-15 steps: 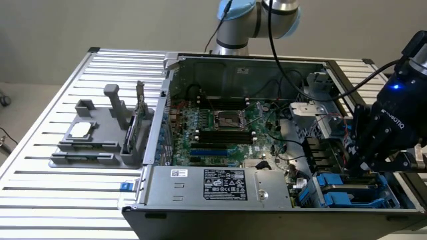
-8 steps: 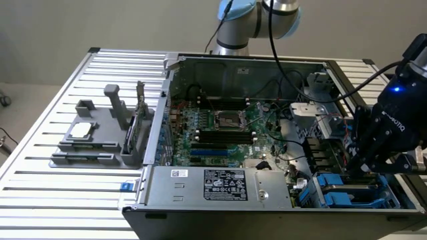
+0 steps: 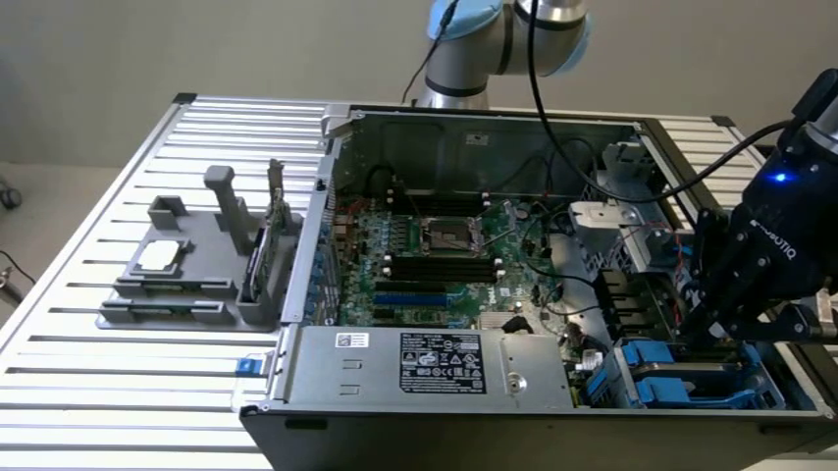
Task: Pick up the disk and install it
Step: 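Insert the second disk wire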
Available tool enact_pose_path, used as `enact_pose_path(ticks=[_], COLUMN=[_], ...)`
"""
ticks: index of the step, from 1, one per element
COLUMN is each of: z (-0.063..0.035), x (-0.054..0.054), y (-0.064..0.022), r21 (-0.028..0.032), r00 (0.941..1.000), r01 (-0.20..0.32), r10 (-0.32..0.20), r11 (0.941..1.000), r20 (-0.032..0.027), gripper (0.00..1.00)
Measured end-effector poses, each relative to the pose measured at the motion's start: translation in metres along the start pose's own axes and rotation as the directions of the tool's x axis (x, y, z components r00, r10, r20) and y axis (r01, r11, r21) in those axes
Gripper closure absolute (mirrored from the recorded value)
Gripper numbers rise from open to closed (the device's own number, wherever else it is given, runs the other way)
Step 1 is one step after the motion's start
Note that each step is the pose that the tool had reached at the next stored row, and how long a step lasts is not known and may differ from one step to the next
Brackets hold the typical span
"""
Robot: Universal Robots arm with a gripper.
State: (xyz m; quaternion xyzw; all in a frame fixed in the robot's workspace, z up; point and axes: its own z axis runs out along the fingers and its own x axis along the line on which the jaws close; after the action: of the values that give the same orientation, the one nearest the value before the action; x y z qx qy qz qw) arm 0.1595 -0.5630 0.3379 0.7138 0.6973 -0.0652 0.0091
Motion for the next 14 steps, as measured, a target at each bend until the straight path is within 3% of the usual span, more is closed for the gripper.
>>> enact_pose_path(ticks=[14], z=[0.0034], x=[-0.0049], y=[0.0010], r21=[-0.0008], r00=[0.9998], r01=[0.011], r10=[-0.011], r11=[0.9999], r20=[-0.0168], gripper=[0.84])
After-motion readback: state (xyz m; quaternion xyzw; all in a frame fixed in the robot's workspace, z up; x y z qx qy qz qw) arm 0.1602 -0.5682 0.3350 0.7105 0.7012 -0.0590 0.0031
